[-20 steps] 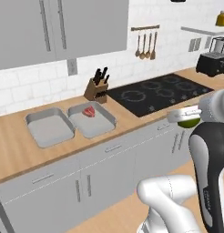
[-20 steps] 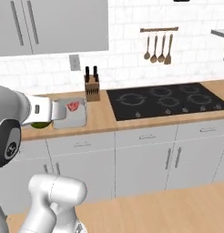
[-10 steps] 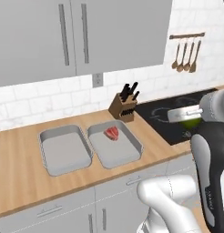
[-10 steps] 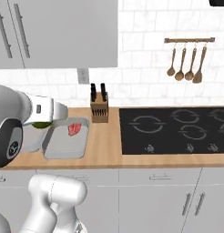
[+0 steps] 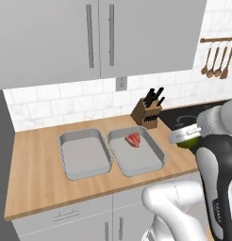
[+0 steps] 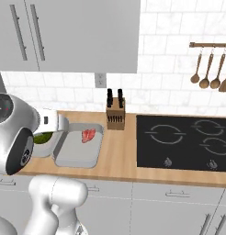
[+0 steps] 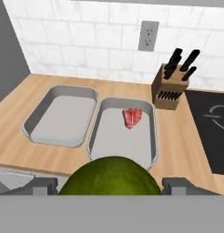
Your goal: Place one lime and one steak in each tupperware on the nearby counter, to pack two identical lunches.
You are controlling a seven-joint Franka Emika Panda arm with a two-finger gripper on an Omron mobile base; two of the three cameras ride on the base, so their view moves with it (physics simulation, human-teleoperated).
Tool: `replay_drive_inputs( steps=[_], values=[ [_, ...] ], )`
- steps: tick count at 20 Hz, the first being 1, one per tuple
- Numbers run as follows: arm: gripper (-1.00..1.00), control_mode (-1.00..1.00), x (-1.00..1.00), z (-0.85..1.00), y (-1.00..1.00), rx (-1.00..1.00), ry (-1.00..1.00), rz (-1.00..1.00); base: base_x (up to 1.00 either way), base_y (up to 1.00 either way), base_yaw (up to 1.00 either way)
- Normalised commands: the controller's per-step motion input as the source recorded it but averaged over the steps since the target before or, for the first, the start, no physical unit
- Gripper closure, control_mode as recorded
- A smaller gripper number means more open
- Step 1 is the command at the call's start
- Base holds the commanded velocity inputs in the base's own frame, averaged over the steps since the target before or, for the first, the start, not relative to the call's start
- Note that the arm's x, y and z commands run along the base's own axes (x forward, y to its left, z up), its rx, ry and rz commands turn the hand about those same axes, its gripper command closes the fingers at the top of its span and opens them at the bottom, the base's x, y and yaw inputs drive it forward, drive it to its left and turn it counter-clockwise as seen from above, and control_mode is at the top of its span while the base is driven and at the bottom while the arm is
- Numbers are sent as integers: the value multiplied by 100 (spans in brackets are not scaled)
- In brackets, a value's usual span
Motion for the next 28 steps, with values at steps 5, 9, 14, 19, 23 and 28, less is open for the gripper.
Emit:
replay_drive_inputs(
  steps=[5, 9, 14, 19, 23, 28],
  values=[
    [100, -100, 44, -96, 24, 0, 10, 3, 0, 0, 0],
    [100, -100, 60, -61, 28, 0, 16, 0, 0, 0, 0],
    [100, -100, 40, -50, 21, 0, 4, 0, 0, 0, 0],
    [100, -100, 53, -43, 4, 0, 0, 0, 0, 0, 0],
    [100, -100, 84, -53, 0, 0, 0, -2, 0, 0, 0],
    [100, -100, 68, -62, 1, 0, 0, -2, 0, 0, 0]
  ],
)
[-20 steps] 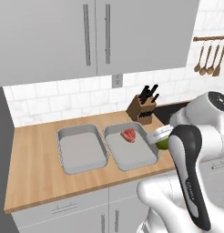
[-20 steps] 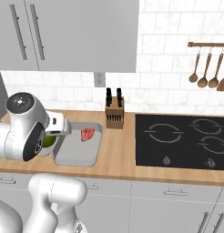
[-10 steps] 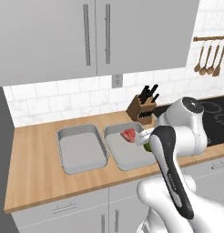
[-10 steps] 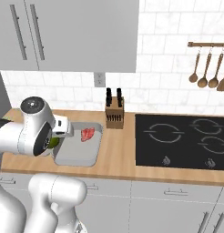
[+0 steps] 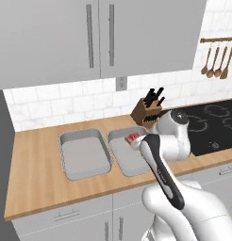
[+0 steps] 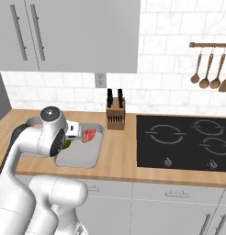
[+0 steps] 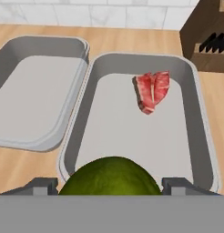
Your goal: Place one lime and one steak in each tupperware on the nearby counter, to pack two identical lunches.
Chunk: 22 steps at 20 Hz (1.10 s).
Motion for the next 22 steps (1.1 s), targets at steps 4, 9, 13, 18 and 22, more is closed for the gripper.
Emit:
replay_drive_inputs(
  steps=[4, 9, 13, 18, 22],
  values=[
    [100, -100, 40, -50, 8, 0, 0, -3, 0, 0, 0],
    [100, -100, 33, -24, 30, 0, 2, -3, 0, 0, 0],
    [-100, -100, 52, -19, 21, 0, 0, -4, 0, 0, 0],
    [-100, -100, 26, -3, -14, 0, 0, -9, 0, 0, 0],
    [-100, -100, 17, -13, -6, 0, 0, -7, 0, 0, 0]
  ],
)
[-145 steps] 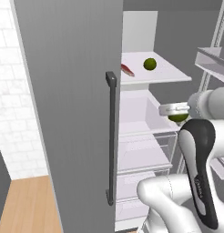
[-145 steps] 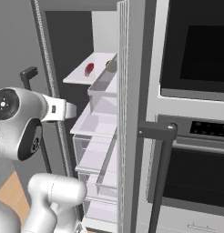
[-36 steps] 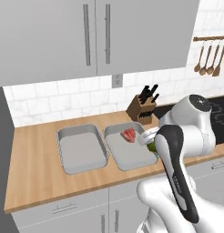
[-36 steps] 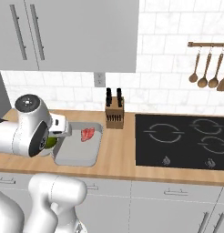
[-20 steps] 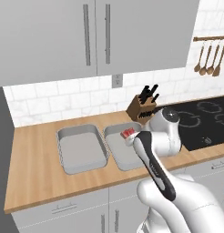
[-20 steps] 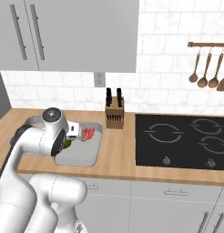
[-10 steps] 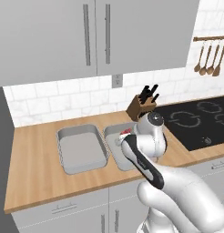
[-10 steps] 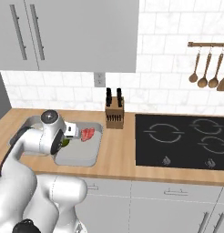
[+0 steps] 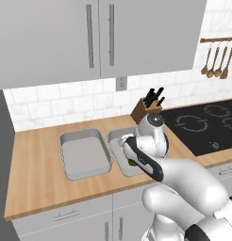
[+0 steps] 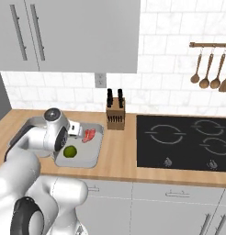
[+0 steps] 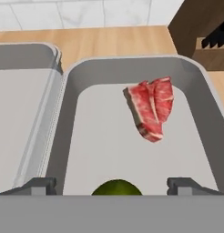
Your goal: Place one lime and one steak in each tupperware on the nearby counter, to pack two identical lunches.
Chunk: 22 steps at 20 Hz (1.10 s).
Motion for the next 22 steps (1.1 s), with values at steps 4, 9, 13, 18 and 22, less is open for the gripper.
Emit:
replay_drive_inputs(
  steps=[4, 9, 13, 18, 22],
  values=[
    [-100, -100, -4, 0, 0, 0, -3, -5, 0, 0, 0],
    [-100, -100, -84, 34, -17, 1, -4, -1, 0, 0, 0],
    [-100, -100, -100, 67, -43, 4, -1, 0, 0, 0, 0],
    [-100, -100, -100, 44, -22, 1, 0, 0, 0, 0, 0],
    [-100, -100, -83, 60, -4, 0, 0, 0, 0, 0, 0]
  ],
)
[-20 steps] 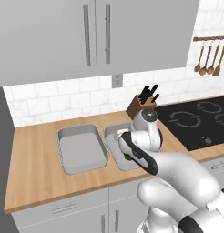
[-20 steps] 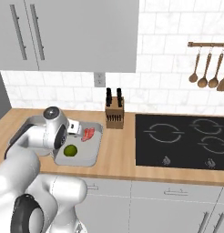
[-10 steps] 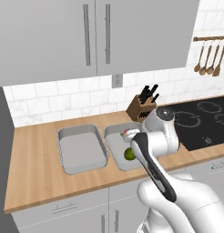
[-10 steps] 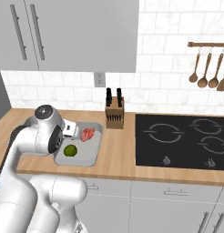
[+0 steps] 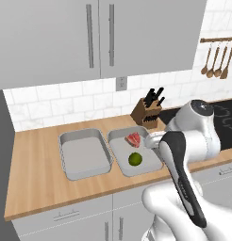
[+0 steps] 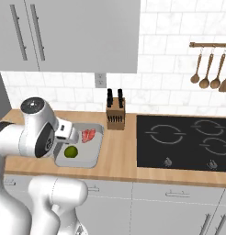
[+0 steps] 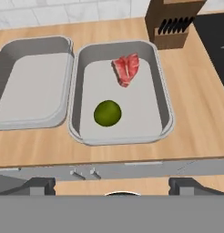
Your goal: Place one lime and one steak in each tupperware on the nearby counter, to pack two identical lunches.
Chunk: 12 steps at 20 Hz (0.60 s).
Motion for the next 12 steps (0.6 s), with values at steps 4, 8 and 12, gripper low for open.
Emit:
replay_drive_inputs(
  steps=[4, 8, 12],
  values=[
    [-100, -100, -87, 32, 0, 0, 0, 0, 0, 0, 0],
    [-100, 100, 0, 0, 0, 0, 0, 0, -100, 0, 0],
    [-100, 100, 0, 0, 0, 0, 0, 0, -100, 0, 0]
  ],
)
